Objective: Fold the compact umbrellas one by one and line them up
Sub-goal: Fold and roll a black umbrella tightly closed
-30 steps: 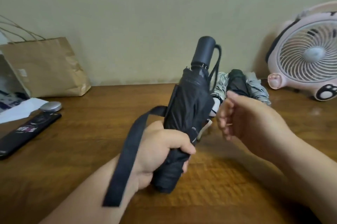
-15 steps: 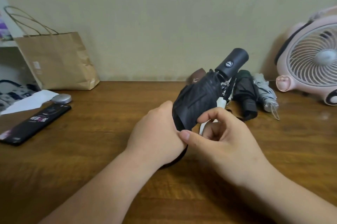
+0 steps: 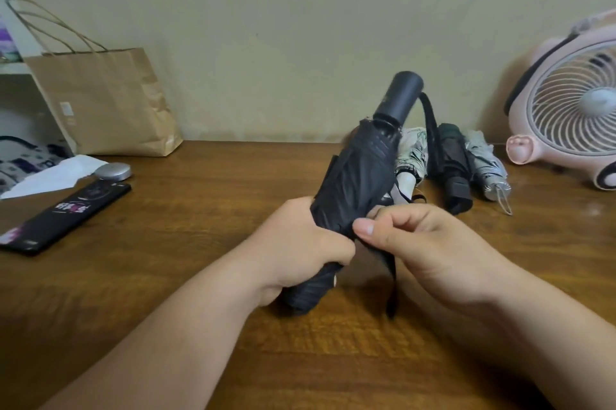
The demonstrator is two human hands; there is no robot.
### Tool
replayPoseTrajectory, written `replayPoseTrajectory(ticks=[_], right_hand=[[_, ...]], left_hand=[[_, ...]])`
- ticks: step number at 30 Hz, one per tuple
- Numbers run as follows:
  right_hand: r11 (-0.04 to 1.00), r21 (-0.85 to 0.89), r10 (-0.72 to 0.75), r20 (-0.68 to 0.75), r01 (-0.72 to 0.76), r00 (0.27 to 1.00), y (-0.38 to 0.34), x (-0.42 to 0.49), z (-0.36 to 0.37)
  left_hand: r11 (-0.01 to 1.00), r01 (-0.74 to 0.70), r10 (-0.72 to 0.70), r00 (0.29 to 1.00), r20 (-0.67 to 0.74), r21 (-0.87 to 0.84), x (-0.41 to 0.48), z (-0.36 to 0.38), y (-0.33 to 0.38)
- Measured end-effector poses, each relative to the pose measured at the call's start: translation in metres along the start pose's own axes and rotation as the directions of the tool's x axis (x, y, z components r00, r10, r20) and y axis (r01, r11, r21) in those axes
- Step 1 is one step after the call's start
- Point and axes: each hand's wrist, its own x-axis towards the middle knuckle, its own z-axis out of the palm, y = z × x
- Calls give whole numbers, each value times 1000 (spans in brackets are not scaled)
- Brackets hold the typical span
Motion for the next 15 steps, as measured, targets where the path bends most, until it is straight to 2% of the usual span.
replayPoseTrajectory(ticks=[2, 4, 7, 10, 12, 15], right_hand=[[998, -59, 0, 57, 3, 998, -8, 1, -10], [989, -151, 28, 131, -8, 991, -15, -1, -17], [980, -181, 116, 214, -77, 970, -23, -6, -26], [964, -251, 146, 227, -87, 963, -25, -7, -41], [979, -186, 132, 249, -87, 959, -25, -8, -48], [999, 34, 25, 264, -35, 964, -23, -8, -52]], left_hand=[[968, 111, -79, 986, 144, -225, -3, 1, 1], [925, 187, -101, 960, 260, -332, -4, 2, 1], [885, 256, -106, 925, 365, -390, -3, 3, -1], [851, 306, -120, 904, 409, -427, -3, 1, -1], [829, 328, -122, 897, 425, -454, -3, -1, -1], [783, 355, -93, 878, 469, -510, -3, -1, -1]])
